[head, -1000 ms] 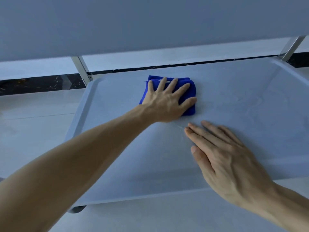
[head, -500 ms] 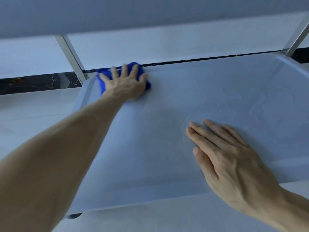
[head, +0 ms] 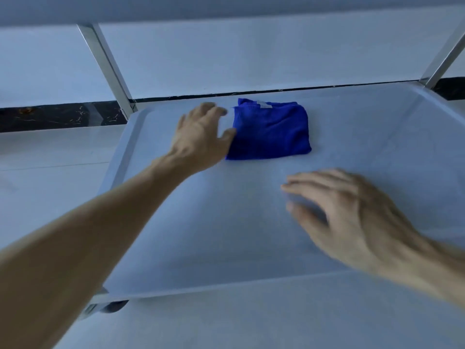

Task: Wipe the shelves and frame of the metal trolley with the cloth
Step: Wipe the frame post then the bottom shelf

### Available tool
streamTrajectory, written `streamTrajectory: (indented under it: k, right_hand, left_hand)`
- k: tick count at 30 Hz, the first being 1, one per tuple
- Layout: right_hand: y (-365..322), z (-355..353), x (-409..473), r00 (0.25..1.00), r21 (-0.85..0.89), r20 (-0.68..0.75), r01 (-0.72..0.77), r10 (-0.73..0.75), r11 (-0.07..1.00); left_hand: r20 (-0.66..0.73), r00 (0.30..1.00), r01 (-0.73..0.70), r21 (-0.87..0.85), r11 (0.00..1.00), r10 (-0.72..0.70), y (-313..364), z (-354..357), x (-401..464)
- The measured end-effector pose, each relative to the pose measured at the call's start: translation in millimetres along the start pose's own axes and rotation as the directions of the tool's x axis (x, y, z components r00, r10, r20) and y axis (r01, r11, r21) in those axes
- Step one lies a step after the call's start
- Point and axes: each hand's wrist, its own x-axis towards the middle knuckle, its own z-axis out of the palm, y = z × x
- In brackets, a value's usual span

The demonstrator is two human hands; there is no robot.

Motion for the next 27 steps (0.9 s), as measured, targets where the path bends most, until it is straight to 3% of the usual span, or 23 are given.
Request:
streamTrajectory:
  k: [5,9,11,13,15,19,24,27]
  right_hand:
    - [7.0,-12.1,83.4,0.997,0.152,-0.016,-0.072,0.076,0.986]
    - [2.8,-1.5,160.7,0.989,0.268,0.082,-0.139,0.121,0.953]
    - [9.1,10.7,184.2,0.971,0.217,0.184,-0.194,0.155,0.957]
    - [17.0,28.0,187.9,0.923,0.052,0.306,-0.260,0.232,0.964]
    - [19.8,47.4,180.9,0.908,-0.070,0.315,-0.267,0.275,0.961]
    - [0.7,52.5,142.2,0.956,-0.057,0.287,-0.045,0.060,0.997]
    - [15.1,18.0,59.0,0.912,-0.019,0.340,0.250,-0.229,0.968]
    - [67.0,-5.9,45.4,0.925,-0.035,0.324,0.219,-0.196,0.975]
  left_hand:
    - [0.087,0.993,0.072,0.140,0.988,-0.084,-35.5,-13.3,-45.8]
    - [0.157,0.982,0.069,0.194,0.979,-0.100,-38.2,1.2,-66.6]
    - [0.134,0.984,0.090,0.197,0.976,-0.118,-38.9,4.3,-66.0]
    - [0.132,0.983,0.101,0.211,0.972,-0.131,-41.0,4.9,-65.2]
    - [0.141,0.979,0.114,0.217,0.969,-0.146,-41.9,4.8,-66.1]
    - [0.141,0.980,0.109,0.219,0.970,-0.142,-41.5,5.6,-67.4]
    - [0.130,0.984,0.097,0.206,0.974,-0.125,-43.5,6.0,-66.3]
    - [0.144,0.982,0.094,0.207,0.974,-0.125,-44.6,5.7,-67.4]
